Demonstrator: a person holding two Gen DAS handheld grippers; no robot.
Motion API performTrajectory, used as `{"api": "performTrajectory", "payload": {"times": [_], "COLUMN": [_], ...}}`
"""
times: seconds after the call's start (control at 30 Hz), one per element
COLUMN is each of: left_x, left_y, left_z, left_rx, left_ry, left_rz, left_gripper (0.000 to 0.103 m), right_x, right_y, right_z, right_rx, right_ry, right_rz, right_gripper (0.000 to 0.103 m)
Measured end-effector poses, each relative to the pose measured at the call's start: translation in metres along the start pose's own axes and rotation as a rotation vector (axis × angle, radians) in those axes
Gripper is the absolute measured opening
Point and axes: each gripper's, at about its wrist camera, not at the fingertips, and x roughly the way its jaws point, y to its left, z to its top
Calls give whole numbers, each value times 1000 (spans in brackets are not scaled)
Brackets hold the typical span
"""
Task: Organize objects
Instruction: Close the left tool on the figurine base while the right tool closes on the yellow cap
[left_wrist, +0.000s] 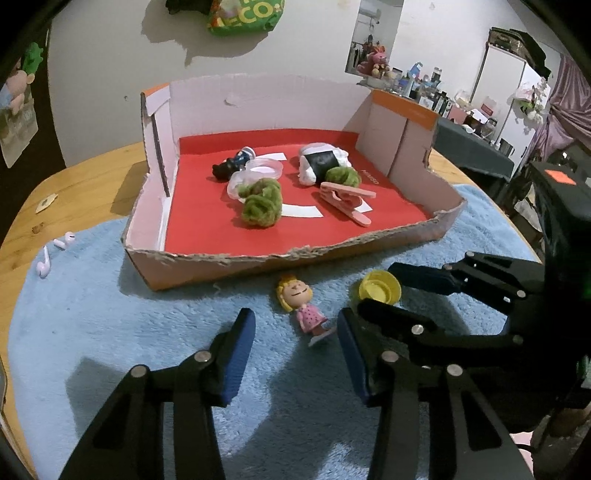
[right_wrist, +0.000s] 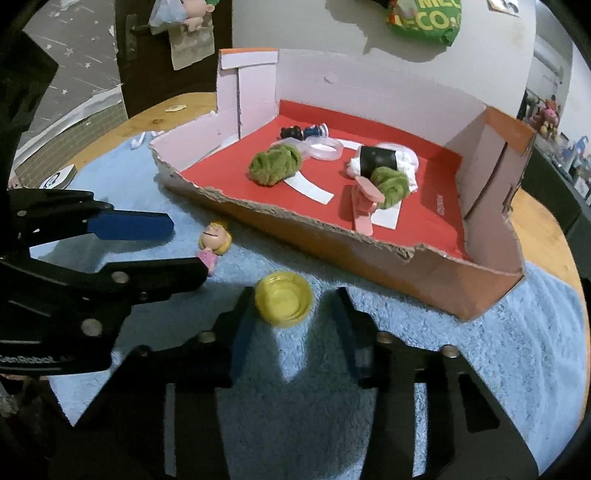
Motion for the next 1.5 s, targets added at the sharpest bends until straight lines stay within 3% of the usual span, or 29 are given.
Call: {"api": "performTrajectory", "payload": {"times": [0.07, 0.27, 0.33, 0.4, 0.47, 0.6, 1.23, 1.5], "left_x": [1, 14, 15, 16, 15, 13, -14, -27], "left_y": [-1, -14, -16, -13, -7, -9, -7, -7], "left_z": [0, -4, -5, -4, -2, -6, 0, 7], "left_rx": [2, 32, 46, 29, 7, 19, -8, -18], "left_ry": [2, 29, 14, 12, 16, 11, -35, -71], "left_rz": [-1, 12, 47, 49, 46, 65, 21, 2], "left_gripper": [49, 48, 43, 32, 28, 27, 27, 22], "right_x": [-1, -6, -7, -8, -8, -8, -35, -49], "right_y": [-4, -20, -21, -19, -19, -18, -7, -9], "right_z": [-1, -5, -5, -5, -5, -5, 1, 8], "right_rx": [20, 95, 95, 90, 94, 107, 136, 159], "right_ry": [1, 3, 5, 8, 9, 11, -37, -69], "right_rz": [8, 13, 7, -2, -7, -6, 47, 91], "right_gripper": [30, 29, 29, 29, 29, 29, 28, 28]}}
